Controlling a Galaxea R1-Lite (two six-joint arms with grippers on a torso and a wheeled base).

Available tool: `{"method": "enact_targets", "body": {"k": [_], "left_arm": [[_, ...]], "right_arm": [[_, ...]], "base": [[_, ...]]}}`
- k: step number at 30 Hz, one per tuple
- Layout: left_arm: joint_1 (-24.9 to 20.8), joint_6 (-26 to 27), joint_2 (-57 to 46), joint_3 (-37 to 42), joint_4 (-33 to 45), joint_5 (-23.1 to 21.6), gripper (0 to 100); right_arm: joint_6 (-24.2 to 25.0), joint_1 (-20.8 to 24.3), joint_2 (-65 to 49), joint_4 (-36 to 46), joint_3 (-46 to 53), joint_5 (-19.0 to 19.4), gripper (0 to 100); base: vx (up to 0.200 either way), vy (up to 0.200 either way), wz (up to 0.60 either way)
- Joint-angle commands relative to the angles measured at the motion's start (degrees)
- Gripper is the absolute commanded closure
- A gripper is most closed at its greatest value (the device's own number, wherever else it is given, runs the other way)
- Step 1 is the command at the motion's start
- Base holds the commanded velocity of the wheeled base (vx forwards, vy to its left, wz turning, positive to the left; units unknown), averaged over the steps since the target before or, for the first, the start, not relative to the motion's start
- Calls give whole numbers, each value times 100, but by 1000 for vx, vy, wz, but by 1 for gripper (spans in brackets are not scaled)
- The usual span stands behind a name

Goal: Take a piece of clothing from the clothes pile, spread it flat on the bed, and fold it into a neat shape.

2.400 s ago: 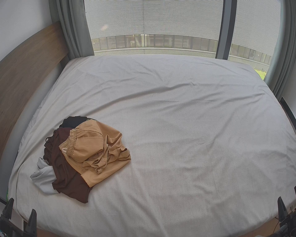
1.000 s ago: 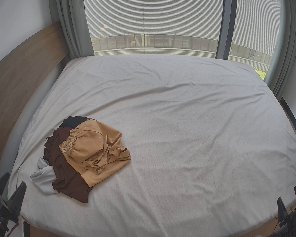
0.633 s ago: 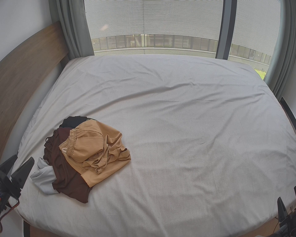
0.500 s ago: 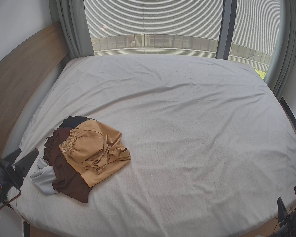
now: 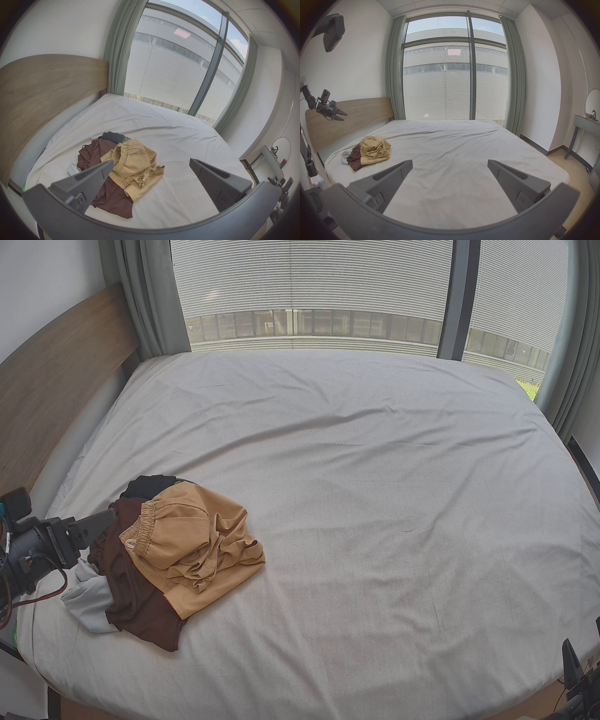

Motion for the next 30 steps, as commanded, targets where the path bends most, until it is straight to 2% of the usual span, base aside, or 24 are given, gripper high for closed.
{"method": "enact_targets", "body": {"k": [1,9,21,30], "left_arm": [[4,-6,652,-74,-104,-43,0],[30,-181,1294,-136,-1062,-280,0],[83,-357,2111,-329,-1484,-447,0],[434,-340,3052,-461,-2064,-474,0]], "right_arm": [[0,2,-93,-2,101,4,0],[0,2,-93,-2,101,4,0],[0,2,-93,-2,101,-4,0],[0,2,-93,-2,101,-4,0]], "base": [[0,0,0],[0,0,0],[0,0,0],[0,0,0]]}}
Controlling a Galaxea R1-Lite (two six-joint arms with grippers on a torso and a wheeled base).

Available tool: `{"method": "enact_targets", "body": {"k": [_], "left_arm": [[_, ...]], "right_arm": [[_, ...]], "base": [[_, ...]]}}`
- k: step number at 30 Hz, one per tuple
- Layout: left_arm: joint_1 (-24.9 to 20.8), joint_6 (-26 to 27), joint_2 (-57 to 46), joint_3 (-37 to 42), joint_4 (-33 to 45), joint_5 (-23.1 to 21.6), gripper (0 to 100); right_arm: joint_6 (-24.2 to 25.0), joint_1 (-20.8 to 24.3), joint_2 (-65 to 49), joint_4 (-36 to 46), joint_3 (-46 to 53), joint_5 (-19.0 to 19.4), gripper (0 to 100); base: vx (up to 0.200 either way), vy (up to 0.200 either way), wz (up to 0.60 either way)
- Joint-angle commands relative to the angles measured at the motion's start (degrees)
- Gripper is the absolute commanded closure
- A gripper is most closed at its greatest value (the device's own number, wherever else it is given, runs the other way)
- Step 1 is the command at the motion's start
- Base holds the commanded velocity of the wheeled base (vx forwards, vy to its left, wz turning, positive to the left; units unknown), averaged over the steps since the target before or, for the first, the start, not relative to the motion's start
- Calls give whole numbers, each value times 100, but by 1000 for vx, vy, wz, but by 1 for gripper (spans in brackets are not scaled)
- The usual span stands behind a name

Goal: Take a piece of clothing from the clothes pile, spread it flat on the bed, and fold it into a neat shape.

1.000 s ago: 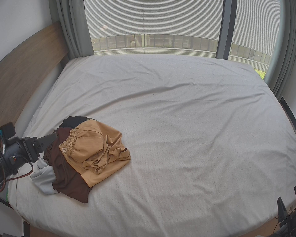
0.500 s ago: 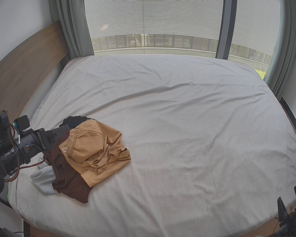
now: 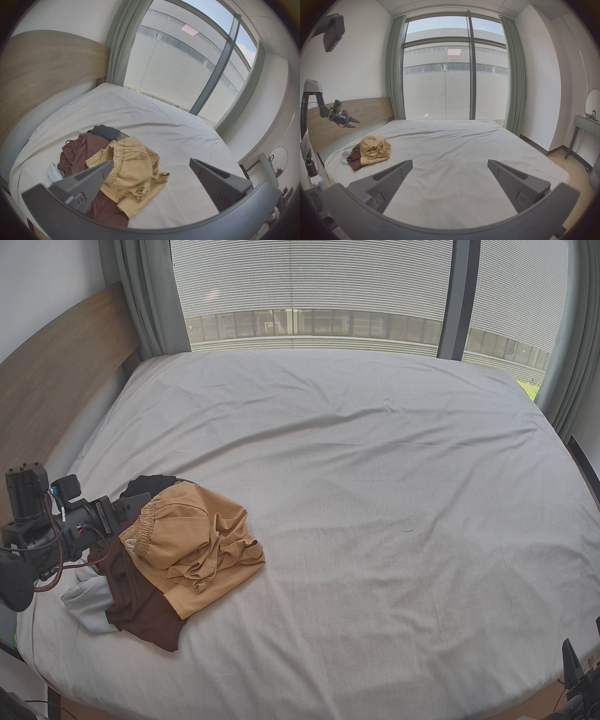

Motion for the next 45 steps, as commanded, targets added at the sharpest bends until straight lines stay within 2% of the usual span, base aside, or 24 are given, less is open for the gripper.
{"method": "enact_targets", "body": {"k": [1,11,15,20,39,45], "left_arm": [[193,3,638,-72,-222,-38,0],[290,-23,1526,-177,-899,-161,0],[290,-59,1728,-283,-996,-161,0],[290,-428,2000,-494,-1083,-152,0],[308,-472,2545,-898,-1136,-161,0],[246,-630,2809,-977,-1532,-152,0]], "right_arm": [[0,5,-93,1,101,-2,0],[0,5,-93,1,101,-2,0],[0,5,-93,1,101,7,0],[0,5,-93,1,101,-2,0],[0,5,-93,1,101,-2,0],[0,5,-93,1,101,-2,0]], "base": [[0,0,0],[0,0,0],[0,0,0],[0,0,0],[0,0,0],[0,0,0]]}}
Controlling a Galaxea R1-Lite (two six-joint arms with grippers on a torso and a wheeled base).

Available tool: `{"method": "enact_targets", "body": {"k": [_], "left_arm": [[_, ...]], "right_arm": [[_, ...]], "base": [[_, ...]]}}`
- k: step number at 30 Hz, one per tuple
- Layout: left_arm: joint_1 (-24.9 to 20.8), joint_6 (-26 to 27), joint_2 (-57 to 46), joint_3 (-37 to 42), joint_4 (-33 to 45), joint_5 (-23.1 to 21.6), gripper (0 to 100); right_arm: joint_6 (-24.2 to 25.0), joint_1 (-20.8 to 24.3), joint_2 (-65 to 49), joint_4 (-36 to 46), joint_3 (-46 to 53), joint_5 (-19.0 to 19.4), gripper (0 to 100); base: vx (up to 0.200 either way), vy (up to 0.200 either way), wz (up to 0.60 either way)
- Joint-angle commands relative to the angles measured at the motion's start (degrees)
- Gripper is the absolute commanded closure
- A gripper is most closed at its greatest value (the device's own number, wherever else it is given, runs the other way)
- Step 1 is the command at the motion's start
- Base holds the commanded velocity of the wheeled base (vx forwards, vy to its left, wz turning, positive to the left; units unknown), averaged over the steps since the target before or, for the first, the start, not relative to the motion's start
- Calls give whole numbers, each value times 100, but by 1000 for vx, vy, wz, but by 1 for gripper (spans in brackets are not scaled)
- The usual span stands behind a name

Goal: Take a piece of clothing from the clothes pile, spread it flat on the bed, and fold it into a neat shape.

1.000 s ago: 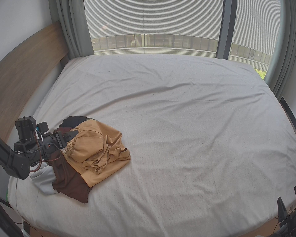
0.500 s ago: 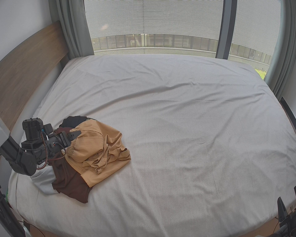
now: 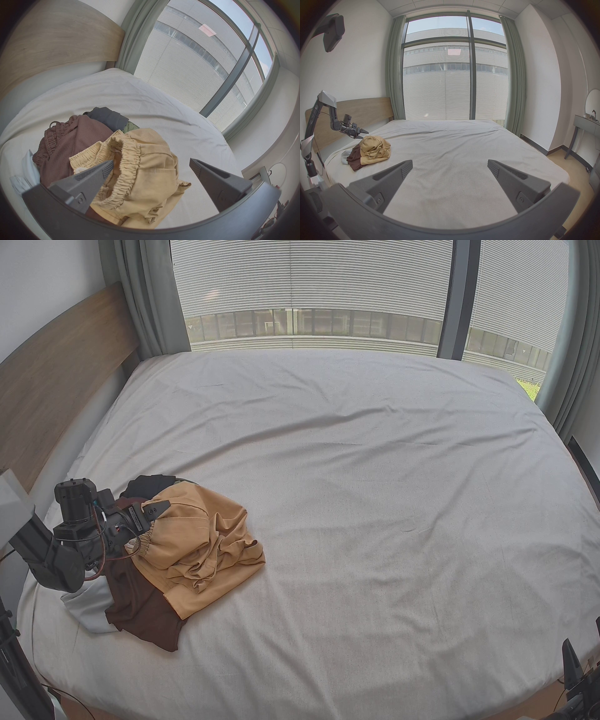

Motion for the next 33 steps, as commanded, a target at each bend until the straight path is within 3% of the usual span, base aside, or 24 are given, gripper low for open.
{"method": "enact_targets", "body": {"k": [1,10,25,26,33], "left_arm": [[-38,-20,264,-58,-176,10,0],[-152,-29,791,-137,-739,71,0],[-108,-205,984,-322,-915,98,0],[-108,-223,993,-331,-932,98,100],[-91,-337,1055,-392,-959,80,100]], "right_arm": [[0,5,-93,1,101,9,0],[0,5,-93,1,101,0,0],[0,5,-93,1,101,9,0],[0,5,-93,1,101,0,0],[0,5,-93,1,101,0,0]], "base": [[0,0,0],[0,0,0],[0,0,0],[0,0,0],[0,0,0]]}}
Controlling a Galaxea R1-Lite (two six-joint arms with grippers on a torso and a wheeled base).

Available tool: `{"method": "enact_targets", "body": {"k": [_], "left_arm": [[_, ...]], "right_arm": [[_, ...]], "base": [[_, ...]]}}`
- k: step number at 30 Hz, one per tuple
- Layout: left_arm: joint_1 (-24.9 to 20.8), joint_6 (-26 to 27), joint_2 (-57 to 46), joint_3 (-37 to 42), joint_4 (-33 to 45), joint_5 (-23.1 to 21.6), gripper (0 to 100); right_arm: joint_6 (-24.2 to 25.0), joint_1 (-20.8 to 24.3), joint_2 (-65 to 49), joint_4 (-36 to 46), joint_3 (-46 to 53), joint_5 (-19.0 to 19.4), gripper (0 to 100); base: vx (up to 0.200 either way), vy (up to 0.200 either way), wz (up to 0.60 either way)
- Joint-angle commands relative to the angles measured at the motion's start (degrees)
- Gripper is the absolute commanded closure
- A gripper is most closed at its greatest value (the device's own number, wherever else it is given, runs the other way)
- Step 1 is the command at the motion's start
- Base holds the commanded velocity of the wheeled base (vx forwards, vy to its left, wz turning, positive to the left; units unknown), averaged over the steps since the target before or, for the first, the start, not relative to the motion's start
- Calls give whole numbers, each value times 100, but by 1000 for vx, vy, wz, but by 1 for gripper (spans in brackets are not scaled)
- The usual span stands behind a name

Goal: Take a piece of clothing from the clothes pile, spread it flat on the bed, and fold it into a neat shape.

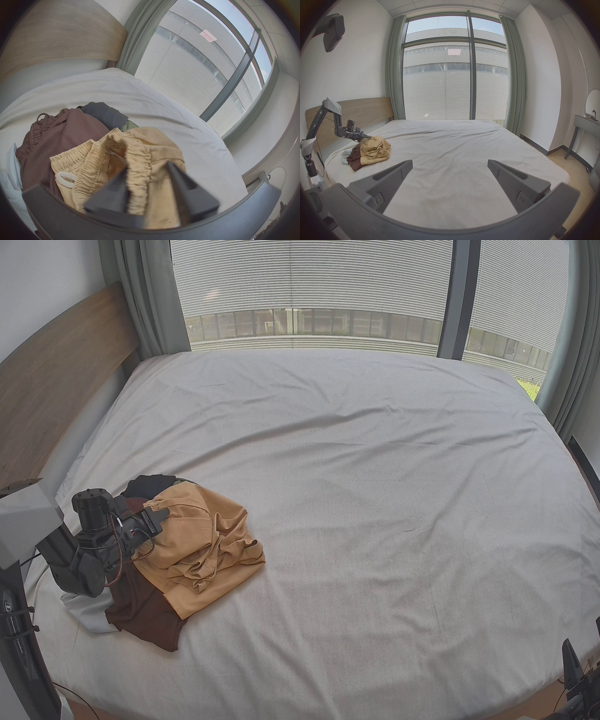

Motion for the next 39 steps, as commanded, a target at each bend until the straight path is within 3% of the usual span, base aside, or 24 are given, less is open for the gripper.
{"method": "enact_targets", "body": {"k": [1,6,14,17,25,39], "left_arm": [[5,-36,40,-13,1,-10,100],[-30,-968,-91,-40,-87,-124,100],[-241,-1662,-337,136,-105,-335,100],[-276,-1741,-381,154,-113,-397,100],[-302,-2013,-970,514,-34,-1144,100],[-636,-1908,-1357,1182,-113,-1416,100]], "right_arm": [[0,2,-93,1,101,-2,0],[0,2,-93,1,101,-2,0],[0,2,-93,1,101,-2,0],[0,2,-93,1,101,7,0],[0,2,-93,1,101,-2,0],[0,2,-93,-8,101,7,0]], "base": [[0,0,0],[0,0,0],[0,0,0],[0,0,0],[0,0,0],[0,0,0]]}}
